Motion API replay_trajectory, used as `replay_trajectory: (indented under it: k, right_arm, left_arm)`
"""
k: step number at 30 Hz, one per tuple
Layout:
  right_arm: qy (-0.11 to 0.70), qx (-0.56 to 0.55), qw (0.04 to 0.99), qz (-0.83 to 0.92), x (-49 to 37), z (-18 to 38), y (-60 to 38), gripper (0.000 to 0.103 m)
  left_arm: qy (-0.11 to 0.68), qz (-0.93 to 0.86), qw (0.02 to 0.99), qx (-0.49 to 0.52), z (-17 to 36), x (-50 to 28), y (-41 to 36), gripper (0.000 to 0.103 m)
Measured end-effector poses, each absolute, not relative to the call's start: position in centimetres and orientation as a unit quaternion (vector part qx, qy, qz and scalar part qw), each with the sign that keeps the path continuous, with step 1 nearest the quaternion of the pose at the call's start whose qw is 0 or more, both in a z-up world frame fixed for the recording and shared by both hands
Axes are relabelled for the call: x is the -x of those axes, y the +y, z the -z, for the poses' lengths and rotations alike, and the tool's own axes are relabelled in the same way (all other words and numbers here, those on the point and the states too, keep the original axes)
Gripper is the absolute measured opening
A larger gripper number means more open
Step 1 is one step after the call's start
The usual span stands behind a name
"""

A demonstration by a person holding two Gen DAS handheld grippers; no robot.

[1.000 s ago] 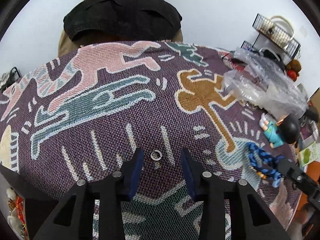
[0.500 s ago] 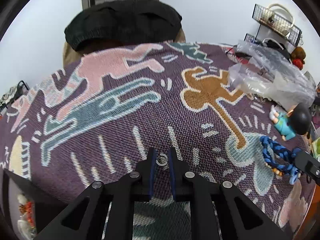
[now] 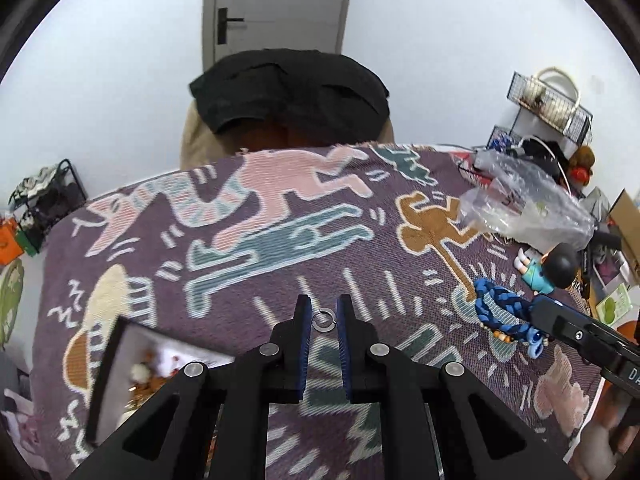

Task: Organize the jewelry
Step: 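Lift the blue flower tassel with the right tool and carry it toward the box, then lower the blue tassel into the black box and open the right tool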

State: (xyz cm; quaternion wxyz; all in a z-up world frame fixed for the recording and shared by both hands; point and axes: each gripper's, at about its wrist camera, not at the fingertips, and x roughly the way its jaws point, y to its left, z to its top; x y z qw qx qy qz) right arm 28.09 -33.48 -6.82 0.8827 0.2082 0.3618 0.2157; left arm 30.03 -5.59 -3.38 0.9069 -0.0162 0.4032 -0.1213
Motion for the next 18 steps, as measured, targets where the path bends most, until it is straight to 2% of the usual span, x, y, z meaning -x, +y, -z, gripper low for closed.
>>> replay_trajectory:
  k: [18]
  right_arm:
    - [0.36, -0.153, 0.875, -0.286, -27.6, 3.6, -22.9, 0.028]
  left_arm:
    - [0.396, 0.094, 0.908, 0.094, 3.2, -26.1, 3.7, 0.014]
